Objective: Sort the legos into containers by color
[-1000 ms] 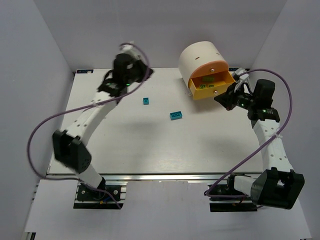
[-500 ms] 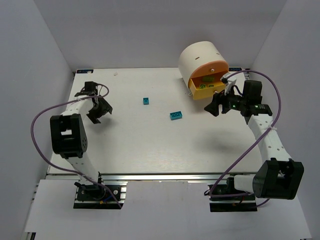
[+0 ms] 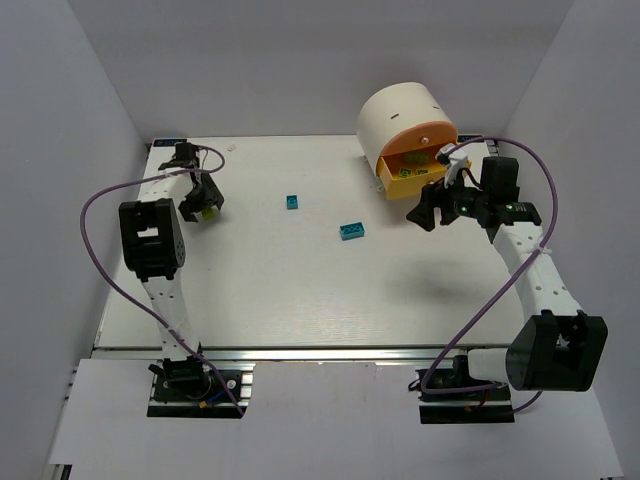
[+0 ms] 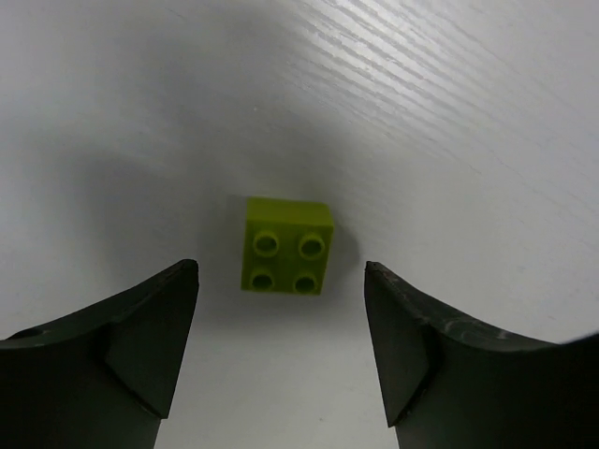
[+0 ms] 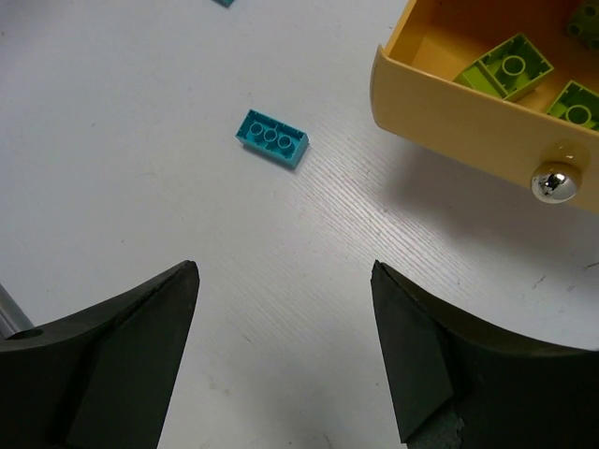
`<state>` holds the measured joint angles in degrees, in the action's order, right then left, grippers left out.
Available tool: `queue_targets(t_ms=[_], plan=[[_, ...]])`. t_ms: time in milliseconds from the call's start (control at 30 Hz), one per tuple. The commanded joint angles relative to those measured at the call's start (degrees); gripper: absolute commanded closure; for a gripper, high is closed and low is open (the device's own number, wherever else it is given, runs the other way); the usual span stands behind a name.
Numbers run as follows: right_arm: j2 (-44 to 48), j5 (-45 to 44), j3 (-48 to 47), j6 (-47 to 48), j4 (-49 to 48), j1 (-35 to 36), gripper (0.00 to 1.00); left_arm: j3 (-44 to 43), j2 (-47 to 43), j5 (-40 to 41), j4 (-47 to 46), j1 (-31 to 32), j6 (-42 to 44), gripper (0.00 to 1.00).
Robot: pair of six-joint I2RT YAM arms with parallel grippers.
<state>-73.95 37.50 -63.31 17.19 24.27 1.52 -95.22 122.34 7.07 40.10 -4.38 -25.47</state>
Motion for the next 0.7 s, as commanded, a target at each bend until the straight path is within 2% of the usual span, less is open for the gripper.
queue_targets(t_ms=[0,100,200,233,333,433,467,500,533,567,600,667], plan=[[-0.58,-0.93,-3.75,1.53,1.3,-0.2,0.2,-4.0,1.58,1.37,0.68,-0.36,2.18,0.2],[-1.1,-1.28,-4.54,1.88,1.83,-0.11,0.21,-5.59,3.77,0.14,0.51,-0.36,2.62,0.26],[-1.54,-1.55,-4.98,1.88,1.83,-0.03,0.21,-6.47,4.13,-1.09,0.07,-0.36,2.27,0.4],[-1.63,-1.64,-5.07,1.88,1.74,-0.2,0.22,-6.47,3.87,-1.53,0.16,0.16,2.18,0.53],[-1.9,-1.64,-5.42,1.79,1.57,-0.29,0.24,-4.46,1.16,-2.14,-0.28,0.77,1.48,0.76],[-1.9,-1.64,-5.16,1.53,1.04,-0.29,0.31,-1.21,-2.36,-6.96,-3.08,1.31,0.96,0.85],[-1.9,-1.55,-4.98,1.36,0.78,-0.2,0.33,2.02,-5.77,-10.03,-4.49,1.31,0.43,0.92],[-1.9,-1.64,-4.63,0.83,0.34,-0.11,0.36,3.88,-7.89,-12.84,-6.5,1.92,-0.18,0.93],[-1.9,-1.64,-4.46,0.31,0.08,-0.37,0.43,5.9,-9.82,-16.09,-11.39,1.92,-1.58,0.93],[-1.9,-1.64,-4.37,-0.4,-0.54,-0.38,0.5,7.84,-11.93,-23.35,-14.49,3.23,-2.38,0.93],[-1.98,-1.38,-4.11,-2.32,-1.93,-0.29,0.69,11.77,-15.69,-27.25,-18.0,4.02,-3.43,0.93],[-2.33,-2.16,-4.1,-5.57,-3.26,-0.64,0.88,15.83,-18.27,-37.06,-29.25,7.43,-8.35,0.93]])
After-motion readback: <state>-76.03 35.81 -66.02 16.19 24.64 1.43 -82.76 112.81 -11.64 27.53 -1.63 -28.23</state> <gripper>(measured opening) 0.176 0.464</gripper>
